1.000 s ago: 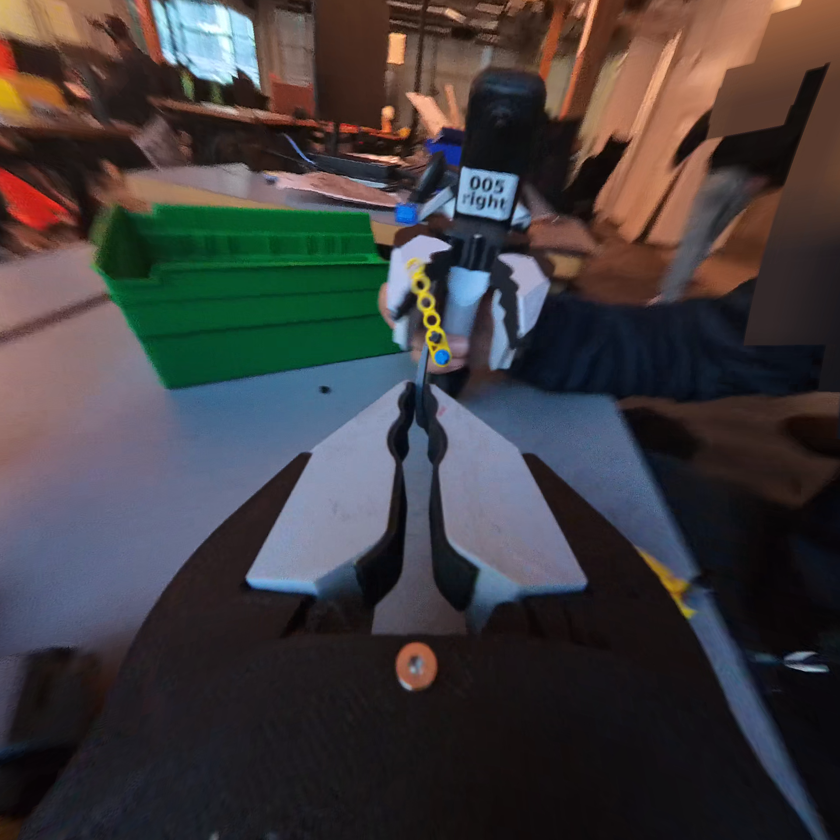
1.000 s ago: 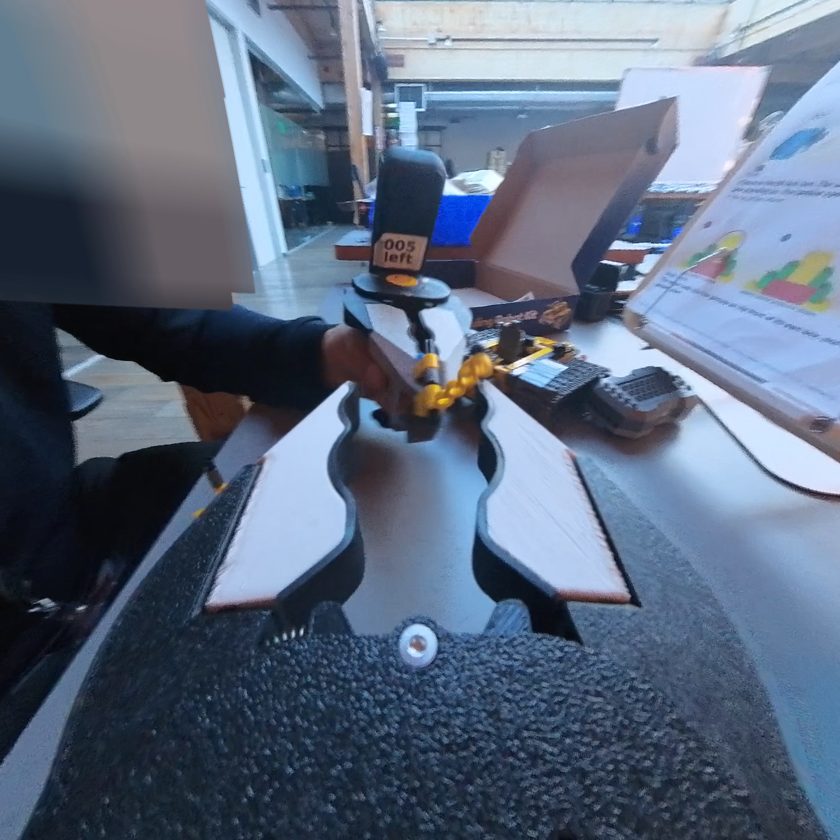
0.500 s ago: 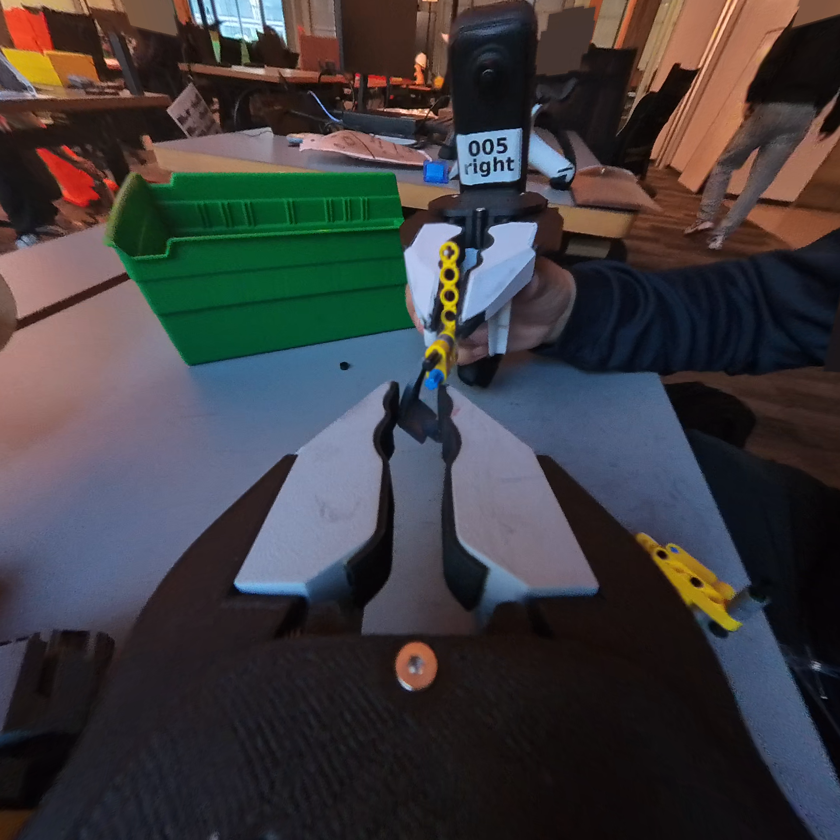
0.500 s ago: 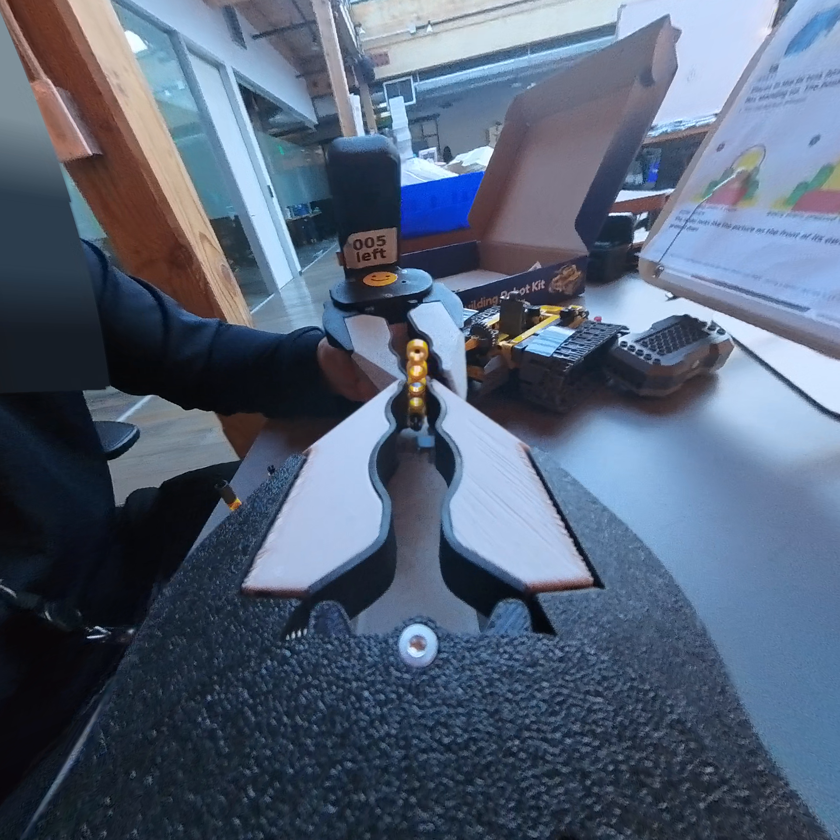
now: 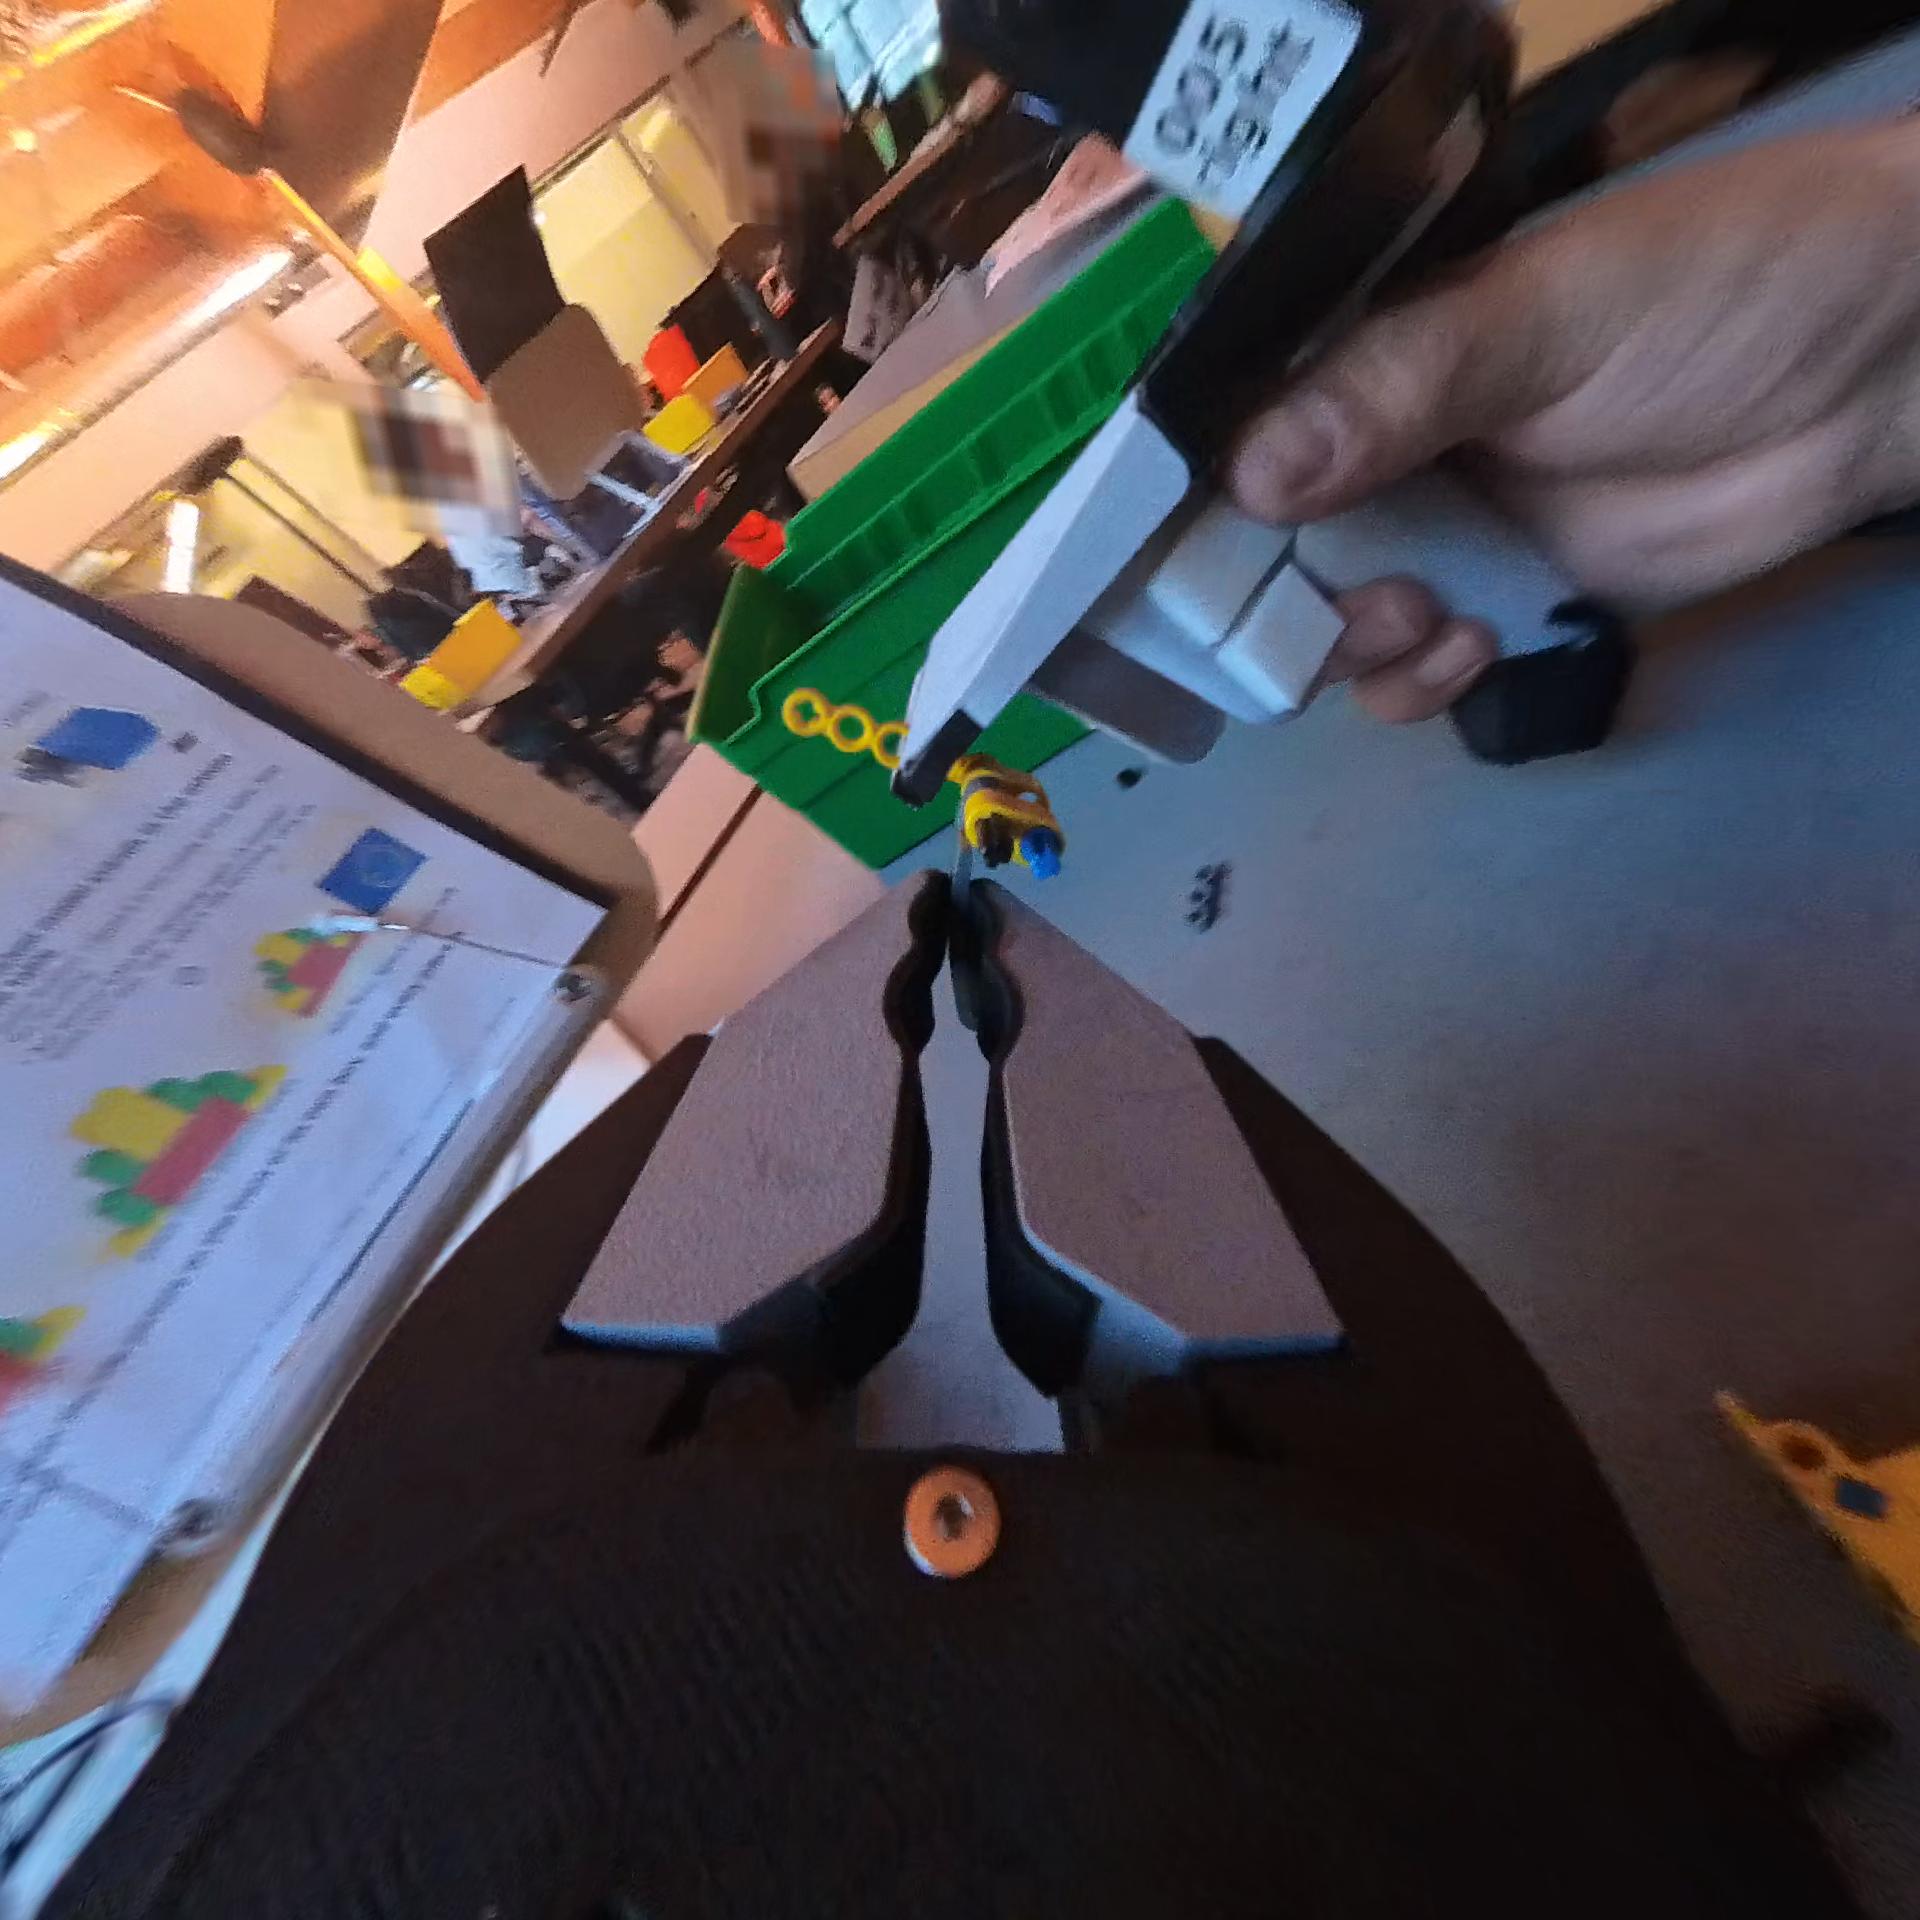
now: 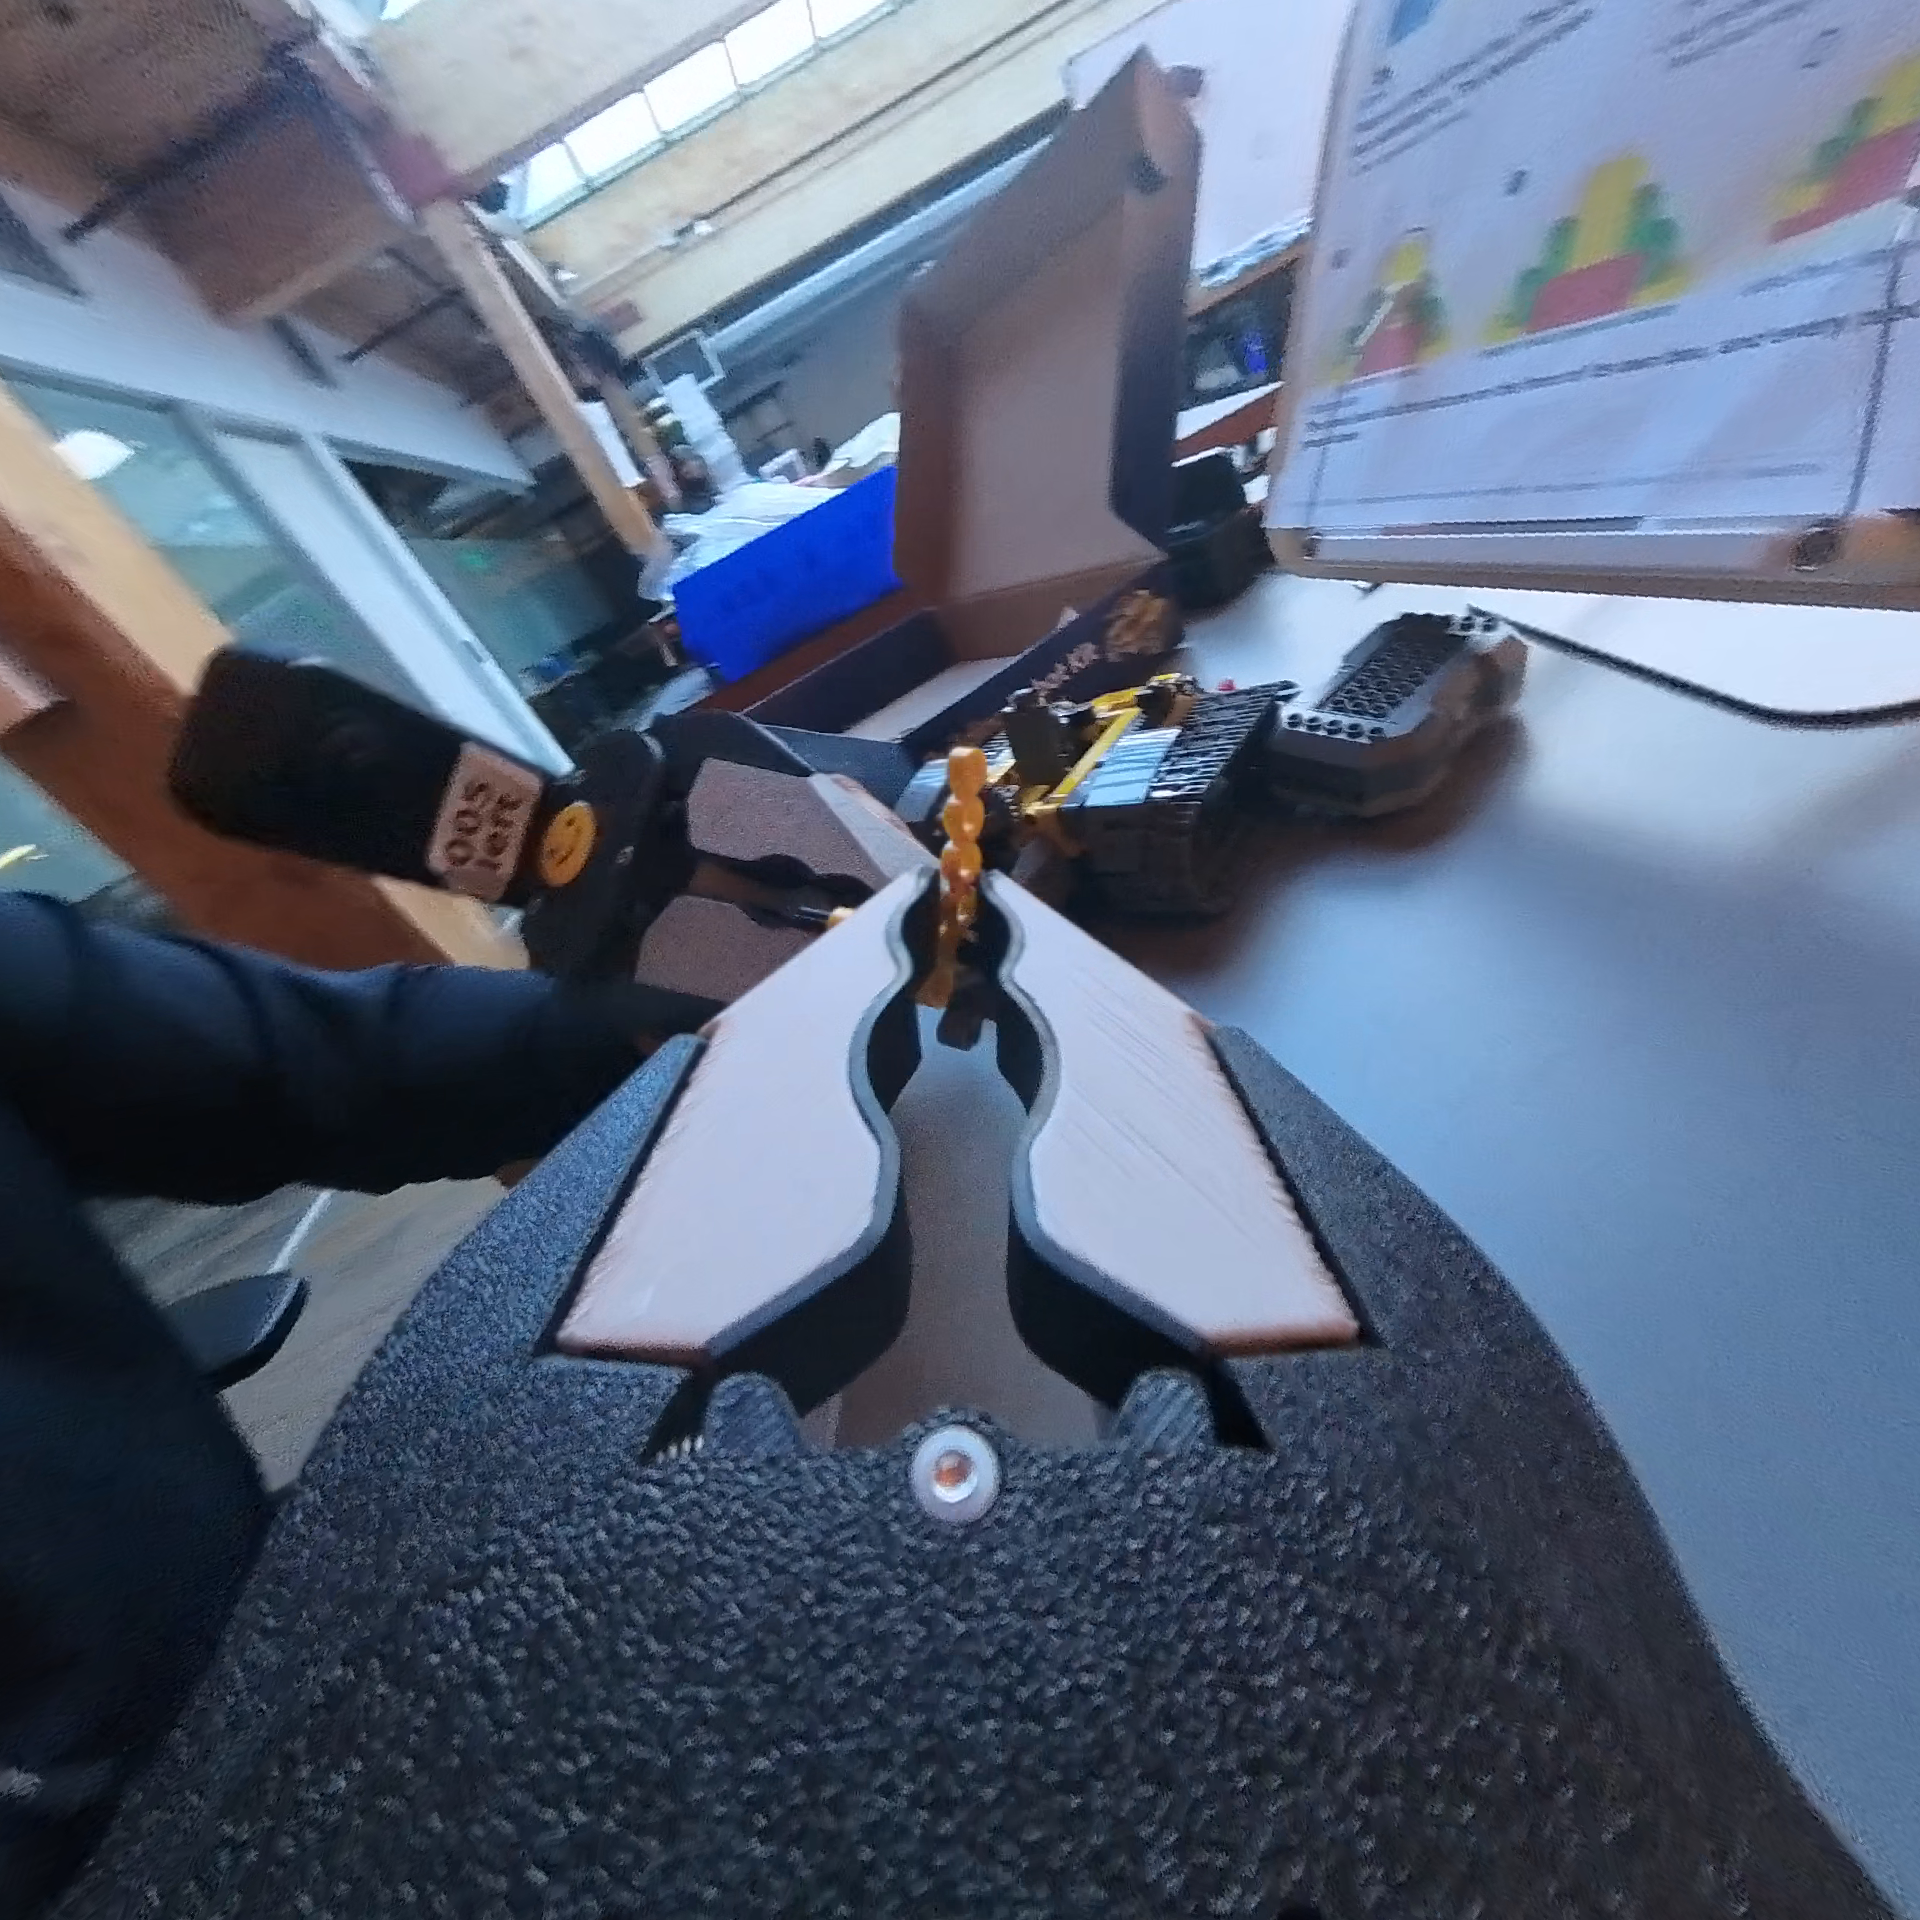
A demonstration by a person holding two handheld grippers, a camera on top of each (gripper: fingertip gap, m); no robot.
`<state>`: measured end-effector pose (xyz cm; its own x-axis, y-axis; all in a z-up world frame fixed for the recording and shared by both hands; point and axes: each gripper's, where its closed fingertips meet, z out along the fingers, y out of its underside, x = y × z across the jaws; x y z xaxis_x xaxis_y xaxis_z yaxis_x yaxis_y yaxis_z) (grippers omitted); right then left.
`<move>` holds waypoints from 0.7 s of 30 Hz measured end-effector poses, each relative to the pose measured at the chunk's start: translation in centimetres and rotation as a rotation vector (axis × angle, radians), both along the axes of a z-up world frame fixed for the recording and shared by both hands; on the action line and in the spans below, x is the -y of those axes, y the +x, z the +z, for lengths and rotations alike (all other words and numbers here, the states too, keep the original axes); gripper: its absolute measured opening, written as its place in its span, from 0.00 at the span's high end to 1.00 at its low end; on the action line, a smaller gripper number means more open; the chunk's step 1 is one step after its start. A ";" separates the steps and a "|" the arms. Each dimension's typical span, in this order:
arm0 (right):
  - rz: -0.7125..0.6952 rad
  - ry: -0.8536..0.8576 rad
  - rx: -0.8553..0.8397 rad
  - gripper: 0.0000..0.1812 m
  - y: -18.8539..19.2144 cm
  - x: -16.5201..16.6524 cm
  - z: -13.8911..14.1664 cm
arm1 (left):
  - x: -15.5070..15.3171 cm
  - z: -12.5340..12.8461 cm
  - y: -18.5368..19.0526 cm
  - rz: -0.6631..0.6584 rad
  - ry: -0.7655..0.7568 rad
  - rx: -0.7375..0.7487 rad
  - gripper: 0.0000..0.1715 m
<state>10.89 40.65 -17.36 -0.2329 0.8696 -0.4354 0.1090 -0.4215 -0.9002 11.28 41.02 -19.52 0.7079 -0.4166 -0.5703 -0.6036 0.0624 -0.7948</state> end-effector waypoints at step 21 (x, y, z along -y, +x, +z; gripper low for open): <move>-0.313 0.231 0.252 1.00 -2.7 -1.5 -3.9 | -2.0 -3.0 -3.2 0.228 0.054 -0.461 1.00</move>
